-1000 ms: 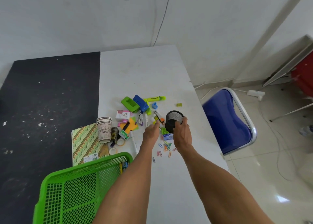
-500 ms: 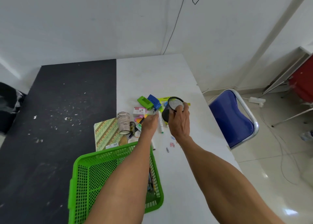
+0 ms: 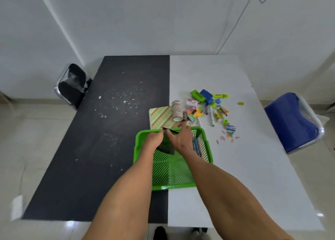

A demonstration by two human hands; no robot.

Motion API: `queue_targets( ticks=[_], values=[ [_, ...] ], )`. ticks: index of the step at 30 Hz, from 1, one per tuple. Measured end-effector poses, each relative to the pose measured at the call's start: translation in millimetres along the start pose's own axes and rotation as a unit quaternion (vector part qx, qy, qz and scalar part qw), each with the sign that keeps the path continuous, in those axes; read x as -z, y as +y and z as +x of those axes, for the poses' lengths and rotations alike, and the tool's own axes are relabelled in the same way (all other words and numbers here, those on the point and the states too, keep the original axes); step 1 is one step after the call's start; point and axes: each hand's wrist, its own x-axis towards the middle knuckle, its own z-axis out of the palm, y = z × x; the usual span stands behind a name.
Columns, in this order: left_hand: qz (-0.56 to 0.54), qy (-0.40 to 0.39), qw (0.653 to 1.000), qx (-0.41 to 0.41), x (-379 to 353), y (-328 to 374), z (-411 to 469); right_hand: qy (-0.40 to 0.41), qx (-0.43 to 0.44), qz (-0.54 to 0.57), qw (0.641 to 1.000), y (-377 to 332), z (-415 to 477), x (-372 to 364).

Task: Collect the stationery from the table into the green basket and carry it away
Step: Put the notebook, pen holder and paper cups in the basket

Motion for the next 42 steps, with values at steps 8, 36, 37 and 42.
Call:
queue_targets(
  ticks=[8, 36, 37, 42],
  values=[
    [0.051, -0.043, 0.993, 0.102, 16, -68, -7, -0.156, -0.133, -0.043, 0.978, 16, -31, -60],
    [0.266, 0.011, 0.960, 0.087, 26, -57, -12, -0.303, -0.188, -0.051, 0.933, 23, -34, -88],
    [0.266, 0.013, 0.960, 0.088, 26, -56, -12, -0.303, -0.189, -0.049, 0.933, 24, -33, -87],
    [0.271, 0.025, 0.958, 0.091, 25, -52, -13, -0.312, -0.180, -0.049, 0.932, 26, -34, -85]
  ],
)
